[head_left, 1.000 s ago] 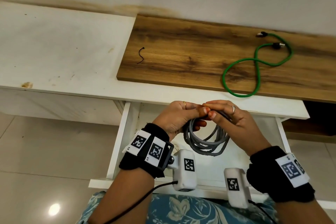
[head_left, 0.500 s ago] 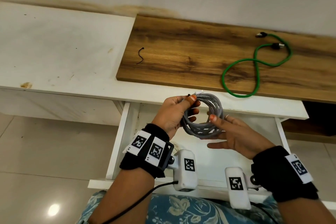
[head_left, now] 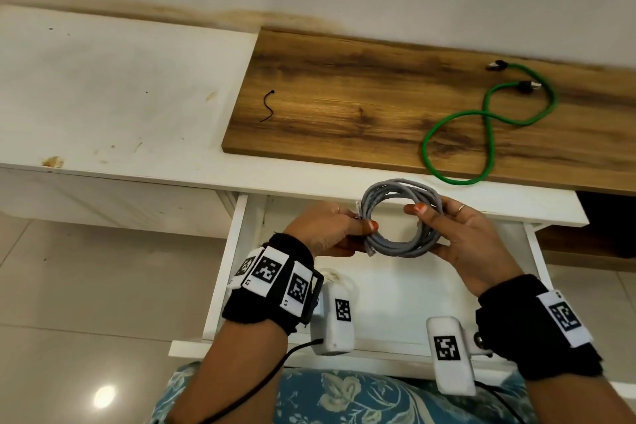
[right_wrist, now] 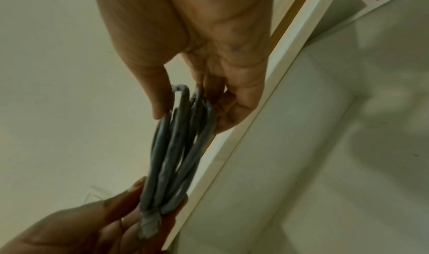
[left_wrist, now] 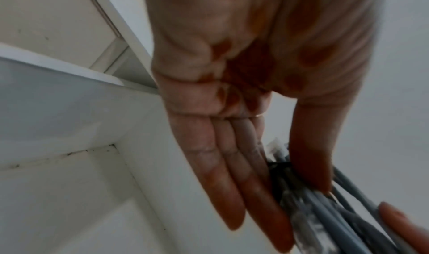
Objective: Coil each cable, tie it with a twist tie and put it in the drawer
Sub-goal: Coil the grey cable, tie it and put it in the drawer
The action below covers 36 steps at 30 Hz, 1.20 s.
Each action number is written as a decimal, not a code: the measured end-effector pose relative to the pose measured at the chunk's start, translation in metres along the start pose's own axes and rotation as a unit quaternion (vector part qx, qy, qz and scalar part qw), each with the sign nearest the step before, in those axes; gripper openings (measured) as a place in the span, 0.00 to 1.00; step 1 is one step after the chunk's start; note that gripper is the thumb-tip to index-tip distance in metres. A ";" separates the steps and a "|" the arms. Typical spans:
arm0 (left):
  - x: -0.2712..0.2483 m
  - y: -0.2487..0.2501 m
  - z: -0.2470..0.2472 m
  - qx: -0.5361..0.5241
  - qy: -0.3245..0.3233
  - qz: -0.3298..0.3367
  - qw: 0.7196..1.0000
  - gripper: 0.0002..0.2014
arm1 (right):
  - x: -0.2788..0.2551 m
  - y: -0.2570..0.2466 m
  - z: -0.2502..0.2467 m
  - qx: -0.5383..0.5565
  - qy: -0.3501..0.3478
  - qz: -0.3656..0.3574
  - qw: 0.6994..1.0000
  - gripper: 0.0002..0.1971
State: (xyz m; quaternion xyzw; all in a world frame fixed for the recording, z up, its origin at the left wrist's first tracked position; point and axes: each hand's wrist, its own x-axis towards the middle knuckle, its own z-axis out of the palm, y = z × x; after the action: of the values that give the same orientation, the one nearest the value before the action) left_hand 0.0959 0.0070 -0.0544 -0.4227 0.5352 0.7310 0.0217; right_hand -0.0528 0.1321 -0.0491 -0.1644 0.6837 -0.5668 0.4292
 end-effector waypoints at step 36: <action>0.016 -0.011 0.003 0.088 0.033 -0.077 0.993 0.11 | 0.000 0.004 -0.003 -0.109 -0.101 0.087 0.985 0.14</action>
State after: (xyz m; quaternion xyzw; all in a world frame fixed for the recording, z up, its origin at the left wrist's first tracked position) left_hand 0.0891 0.0068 -0.0727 -0.4834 0.5634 0.6629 0.0970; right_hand -0.0540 0.1353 -0.0532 -0.2069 0.7059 -0.4302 0.5232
